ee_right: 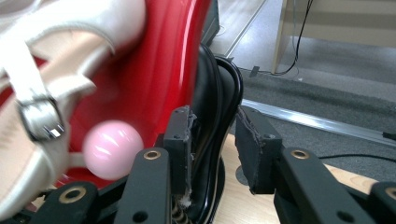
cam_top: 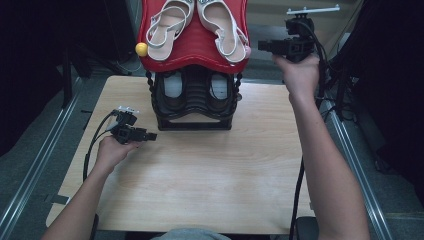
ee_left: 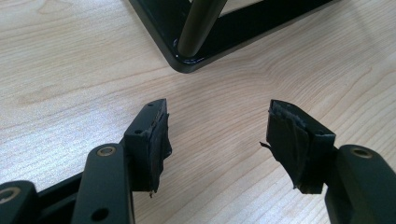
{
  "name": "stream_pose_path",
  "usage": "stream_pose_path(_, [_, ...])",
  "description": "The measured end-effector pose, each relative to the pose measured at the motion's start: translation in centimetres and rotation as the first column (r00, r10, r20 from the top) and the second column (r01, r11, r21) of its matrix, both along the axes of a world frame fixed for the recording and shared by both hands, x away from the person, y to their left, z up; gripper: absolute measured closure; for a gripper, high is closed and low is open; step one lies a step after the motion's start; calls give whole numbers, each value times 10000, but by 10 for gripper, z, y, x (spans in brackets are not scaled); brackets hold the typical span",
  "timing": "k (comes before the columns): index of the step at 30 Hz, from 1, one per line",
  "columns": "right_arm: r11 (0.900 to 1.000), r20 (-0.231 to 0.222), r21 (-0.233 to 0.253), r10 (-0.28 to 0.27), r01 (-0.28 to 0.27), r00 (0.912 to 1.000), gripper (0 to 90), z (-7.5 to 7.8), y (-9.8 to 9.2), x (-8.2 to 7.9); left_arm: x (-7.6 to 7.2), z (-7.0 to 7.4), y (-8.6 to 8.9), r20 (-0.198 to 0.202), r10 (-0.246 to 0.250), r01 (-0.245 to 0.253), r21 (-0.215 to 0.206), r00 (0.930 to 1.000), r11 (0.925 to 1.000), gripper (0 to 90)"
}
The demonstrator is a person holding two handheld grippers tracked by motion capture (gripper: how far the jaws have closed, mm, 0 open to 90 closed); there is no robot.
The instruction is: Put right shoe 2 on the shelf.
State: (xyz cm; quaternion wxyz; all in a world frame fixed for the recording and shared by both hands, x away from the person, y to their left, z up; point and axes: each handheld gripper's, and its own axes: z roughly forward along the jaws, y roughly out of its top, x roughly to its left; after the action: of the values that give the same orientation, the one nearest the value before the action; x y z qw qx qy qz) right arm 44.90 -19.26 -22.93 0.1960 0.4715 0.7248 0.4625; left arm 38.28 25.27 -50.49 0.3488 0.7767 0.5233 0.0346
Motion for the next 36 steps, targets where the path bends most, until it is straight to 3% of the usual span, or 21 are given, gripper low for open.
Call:
stream_pose_path(9, [10000,-393,90,6,-3,9992,681,-33,-10,1,0,0,1,44,82,-82,-61,10000,9999,399])
stream_pose_path(22, [9992,-1211,380,-57,103,9926,694,-106,-22,-4,0,0,1,90,95,-95,-51,9999,9999,399])
stream_pose_path(31, [9988,-1556,485,48,28,9878,695,-142,-25,-12,-1,0,1,98,137,-136,-68,9999,9999,399])
stream_pose_path(36, [9979,-1920,650,59,67,9814,698,-169,-28,-17,-1,1,1,114,69,-67,-207,9999,9998,398])
